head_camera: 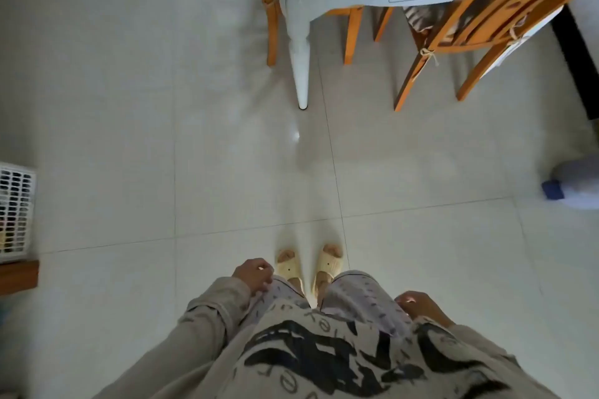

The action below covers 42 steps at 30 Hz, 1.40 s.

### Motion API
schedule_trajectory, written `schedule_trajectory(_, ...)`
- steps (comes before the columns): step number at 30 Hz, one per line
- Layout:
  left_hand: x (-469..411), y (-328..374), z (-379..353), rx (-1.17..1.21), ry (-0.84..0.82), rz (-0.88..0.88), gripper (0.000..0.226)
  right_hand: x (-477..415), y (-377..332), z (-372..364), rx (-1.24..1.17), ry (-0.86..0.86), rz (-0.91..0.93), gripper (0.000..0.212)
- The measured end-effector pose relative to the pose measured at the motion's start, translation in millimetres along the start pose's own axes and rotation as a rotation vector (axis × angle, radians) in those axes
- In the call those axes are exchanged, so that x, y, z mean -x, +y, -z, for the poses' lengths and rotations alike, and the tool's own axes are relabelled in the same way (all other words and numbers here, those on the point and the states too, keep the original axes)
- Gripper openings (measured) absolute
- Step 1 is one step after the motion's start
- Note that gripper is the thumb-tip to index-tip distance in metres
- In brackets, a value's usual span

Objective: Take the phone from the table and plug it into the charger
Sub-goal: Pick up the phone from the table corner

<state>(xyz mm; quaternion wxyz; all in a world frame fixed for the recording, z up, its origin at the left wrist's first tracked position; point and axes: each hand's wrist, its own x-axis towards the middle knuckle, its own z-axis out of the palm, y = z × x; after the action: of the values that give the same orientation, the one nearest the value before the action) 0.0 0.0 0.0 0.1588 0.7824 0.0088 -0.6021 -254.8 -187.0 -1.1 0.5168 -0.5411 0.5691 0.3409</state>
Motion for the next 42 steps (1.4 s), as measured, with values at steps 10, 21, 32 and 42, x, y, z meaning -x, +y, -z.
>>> schedule_trajectory(10,-11.0,10.9,1.8,-0.001,0.193,0.046,0.012,-22.0,-73.4,55.2,-0.088,0.038,0.134,0.014)
schedule_trajectory(21,-55.5,64.7,52.4,0.068,0.078,0.129,0.021,-42.9,-178.9,106.4,-0.200,0.091,0.297,0.016)
schedule_trajectory(32,-98.2,238.4,165.8,-0.083,0.067,-0.041,0.025,-83.9,-249.8,141.2,-0.282,0.120,0.095,0.012)
schedule_trajectory(42,-121.6,341.6,199.3,0.036,0.050,-0.140,0.017,-101.7,-273.1,188.4,-0.330,0.130,-0.053,0.010)
